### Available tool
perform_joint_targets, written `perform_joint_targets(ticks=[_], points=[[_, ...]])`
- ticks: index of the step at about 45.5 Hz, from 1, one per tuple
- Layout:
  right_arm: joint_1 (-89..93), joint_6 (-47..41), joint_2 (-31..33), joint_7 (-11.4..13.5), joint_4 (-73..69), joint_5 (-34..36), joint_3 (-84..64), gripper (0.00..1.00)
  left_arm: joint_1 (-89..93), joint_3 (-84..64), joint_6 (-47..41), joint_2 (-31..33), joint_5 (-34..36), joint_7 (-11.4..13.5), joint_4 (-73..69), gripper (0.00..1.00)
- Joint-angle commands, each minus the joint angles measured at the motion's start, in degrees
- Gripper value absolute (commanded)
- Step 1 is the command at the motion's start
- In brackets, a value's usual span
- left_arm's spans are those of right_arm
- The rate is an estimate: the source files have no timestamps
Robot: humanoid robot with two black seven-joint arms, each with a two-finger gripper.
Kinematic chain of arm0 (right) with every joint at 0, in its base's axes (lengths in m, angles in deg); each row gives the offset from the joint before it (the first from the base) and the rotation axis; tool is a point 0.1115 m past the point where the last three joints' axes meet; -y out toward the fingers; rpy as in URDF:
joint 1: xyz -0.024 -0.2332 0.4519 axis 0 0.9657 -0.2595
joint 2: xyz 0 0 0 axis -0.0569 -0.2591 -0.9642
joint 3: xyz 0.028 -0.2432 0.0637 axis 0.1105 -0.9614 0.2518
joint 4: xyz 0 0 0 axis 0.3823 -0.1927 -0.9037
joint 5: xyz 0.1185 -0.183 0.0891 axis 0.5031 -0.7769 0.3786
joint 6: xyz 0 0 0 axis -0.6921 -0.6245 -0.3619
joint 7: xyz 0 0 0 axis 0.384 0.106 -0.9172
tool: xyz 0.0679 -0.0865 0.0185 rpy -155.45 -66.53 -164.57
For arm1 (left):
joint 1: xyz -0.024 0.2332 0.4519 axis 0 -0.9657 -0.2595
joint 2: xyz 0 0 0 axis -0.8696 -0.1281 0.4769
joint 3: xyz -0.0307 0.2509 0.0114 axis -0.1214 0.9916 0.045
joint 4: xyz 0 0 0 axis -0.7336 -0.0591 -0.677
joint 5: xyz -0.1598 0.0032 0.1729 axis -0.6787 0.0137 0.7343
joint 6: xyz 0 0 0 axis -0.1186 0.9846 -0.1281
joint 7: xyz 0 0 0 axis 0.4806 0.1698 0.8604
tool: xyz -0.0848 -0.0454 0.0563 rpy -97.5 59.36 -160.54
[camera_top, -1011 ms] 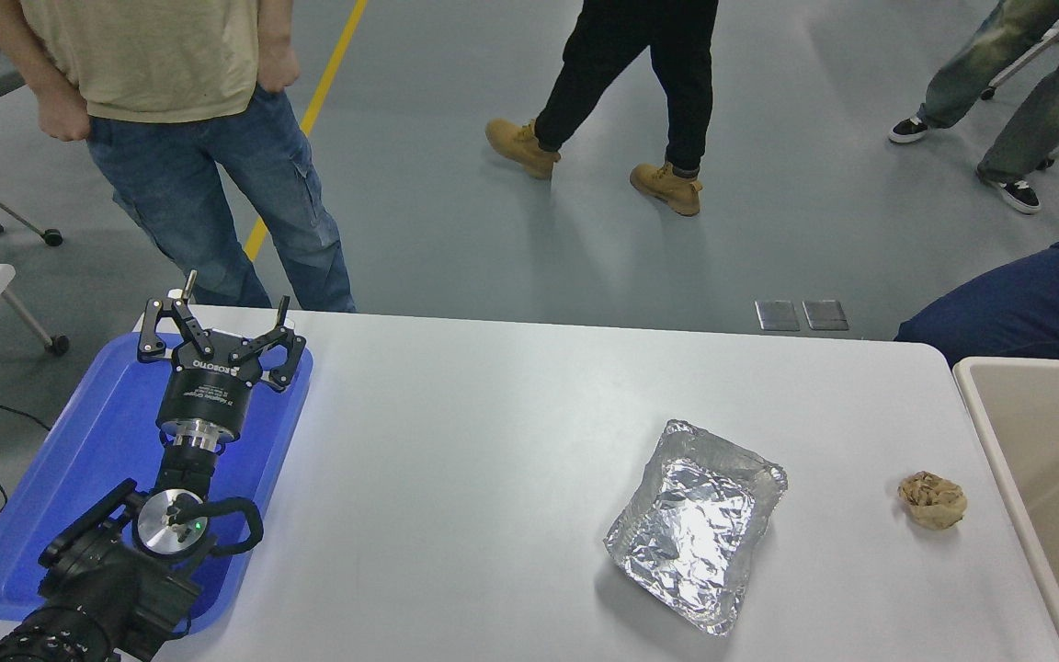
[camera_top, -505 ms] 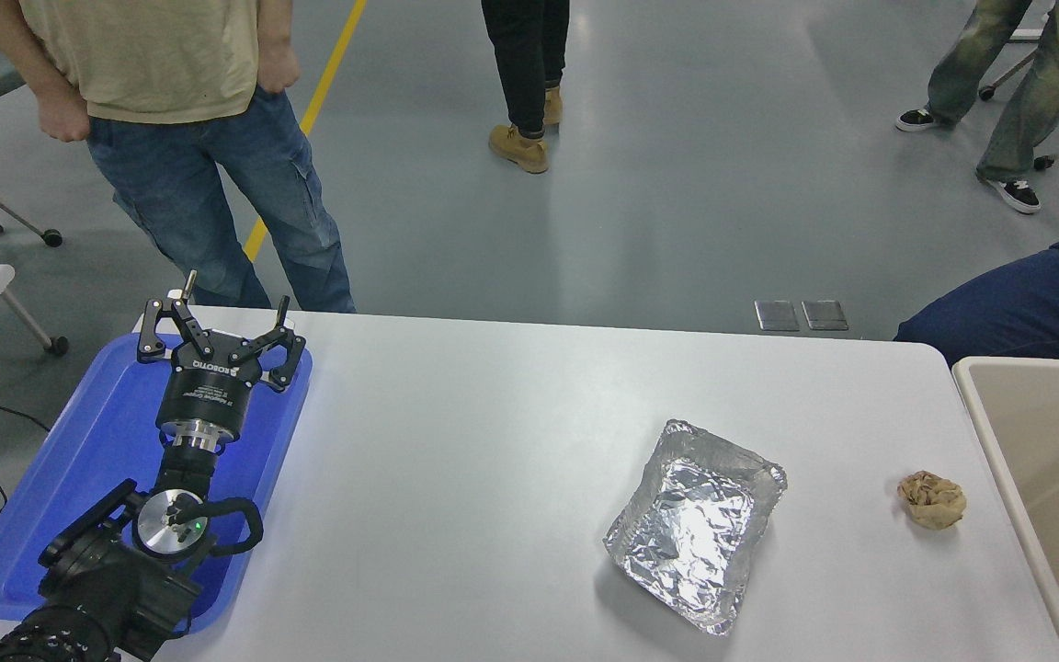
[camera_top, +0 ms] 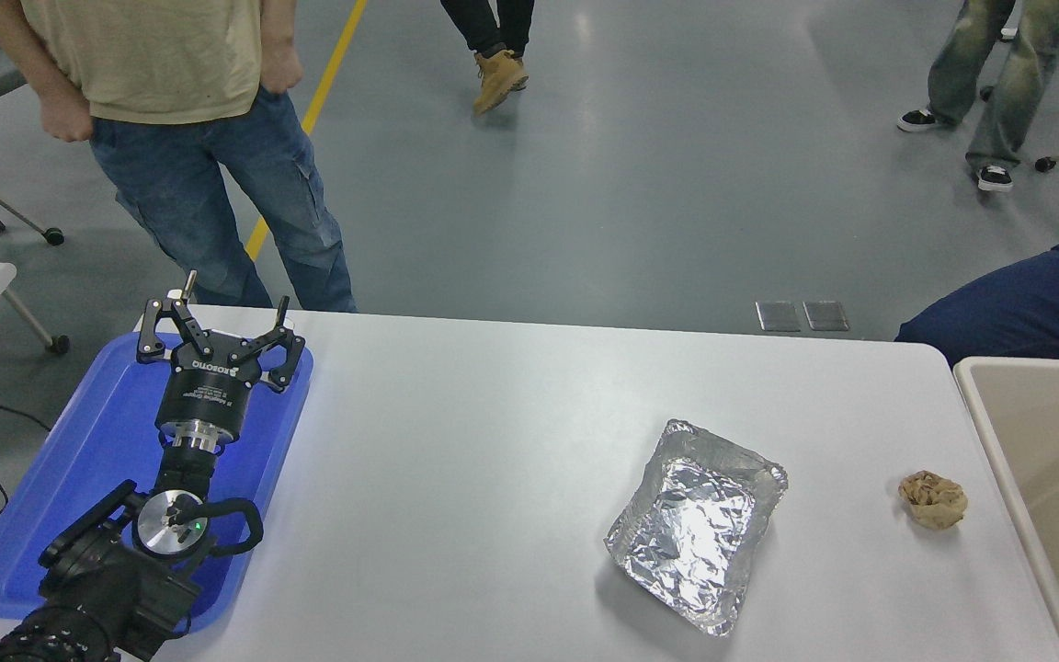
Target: Pick up paper cup place in dustbin
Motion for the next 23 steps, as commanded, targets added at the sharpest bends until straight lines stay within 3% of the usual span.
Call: perform_joint_targets(ticks=[1,6,15,23], points=[[-12.25,-0.13,10.84,-0.12,-19.63,-4.70,-10.56,1.00,-0.01,0.00,0.00,0.00,0.00,-0.09,0.06,1.00],[-15.68,-0.13,12.77,-0.12,-23.94,-11.99,-11.63,1.00,0.07,0.00,0.00,0.00,0.00,-0.09,-0.03,1.00],[-22.44,-1.97,22.79,0.06,-37.91,-22.11,-13.11,1.00,0.07,0.00,0.00,0.00,0.00,-0.26,0.06,1.00],[-35.80,-8.30,26.84,-0.03,-45.30,-25.63,-22.34,1.00,0.07,0.00,0.09,0.00,0.00,-0.26,0.06,1.00]])
